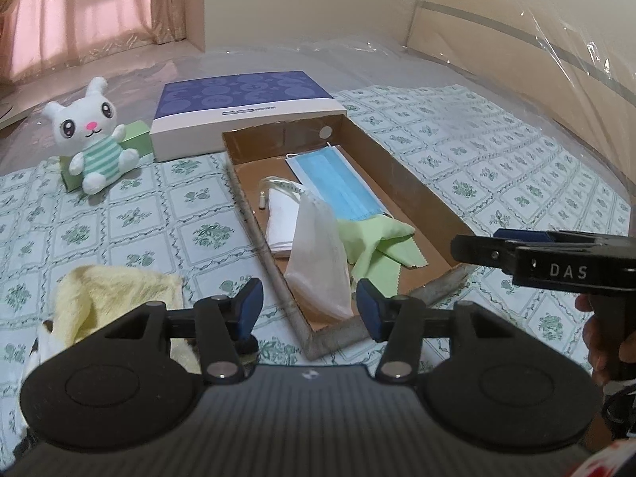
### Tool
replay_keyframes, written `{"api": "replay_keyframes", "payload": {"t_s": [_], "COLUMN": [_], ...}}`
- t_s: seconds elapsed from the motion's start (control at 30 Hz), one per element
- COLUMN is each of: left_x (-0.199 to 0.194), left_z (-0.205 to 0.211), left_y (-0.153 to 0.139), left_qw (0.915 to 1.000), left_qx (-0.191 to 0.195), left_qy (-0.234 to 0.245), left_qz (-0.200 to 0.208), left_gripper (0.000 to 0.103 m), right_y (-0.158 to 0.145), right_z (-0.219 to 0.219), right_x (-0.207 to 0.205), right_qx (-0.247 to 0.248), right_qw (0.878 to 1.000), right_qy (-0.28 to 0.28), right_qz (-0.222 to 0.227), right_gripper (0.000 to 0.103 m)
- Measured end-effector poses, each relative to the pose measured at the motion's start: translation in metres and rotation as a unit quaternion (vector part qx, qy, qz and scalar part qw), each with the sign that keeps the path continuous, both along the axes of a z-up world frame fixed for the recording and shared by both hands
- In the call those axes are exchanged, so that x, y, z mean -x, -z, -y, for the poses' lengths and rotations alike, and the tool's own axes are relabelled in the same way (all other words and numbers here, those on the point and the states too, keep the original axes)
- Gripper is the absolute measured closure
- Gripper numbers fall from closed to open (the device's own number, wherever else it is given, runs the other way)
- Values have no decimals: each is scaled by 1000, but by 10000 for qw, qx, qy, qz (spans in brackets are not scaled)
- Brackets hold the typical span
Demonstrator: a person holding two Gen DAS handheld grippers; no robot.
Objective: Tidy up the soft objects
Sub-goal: 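Withdraw both tools from the box toward the yellow towel pile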
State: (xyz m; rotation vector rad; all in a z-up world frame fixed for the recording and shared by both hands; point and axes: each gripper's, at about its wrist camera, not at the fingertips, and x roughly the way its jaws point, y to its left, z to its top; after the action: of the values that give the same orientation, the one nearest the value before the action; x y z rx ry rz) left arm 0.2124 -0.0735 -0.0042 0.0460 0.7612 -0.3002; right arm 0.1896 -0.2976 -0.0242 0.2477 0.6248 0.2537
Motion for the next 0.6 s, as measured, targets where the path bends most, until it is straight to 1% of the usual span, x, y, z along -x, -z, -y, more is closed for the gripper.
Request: {"api": "replay_keyframes", "payload": {"t_s": [0.27,0.6], "left_x": [29,72], "left_z": [-14,-34], "left_y": [-13,-28], "left_qw": [9997,9987], "left_qx": [110,151], "left_qy": [-233,-471], "left_qz": [13,110], "left_gripper": [52,50], "right_y": [-15,-29], "right_z": [-10,-25], "right_x": [25,59], "right_qx": [108,57], "right_qw": [9999,9996], "right_qy": [-77,-269], "right_qz": [22,32], "right_gripper": [33,33]}}
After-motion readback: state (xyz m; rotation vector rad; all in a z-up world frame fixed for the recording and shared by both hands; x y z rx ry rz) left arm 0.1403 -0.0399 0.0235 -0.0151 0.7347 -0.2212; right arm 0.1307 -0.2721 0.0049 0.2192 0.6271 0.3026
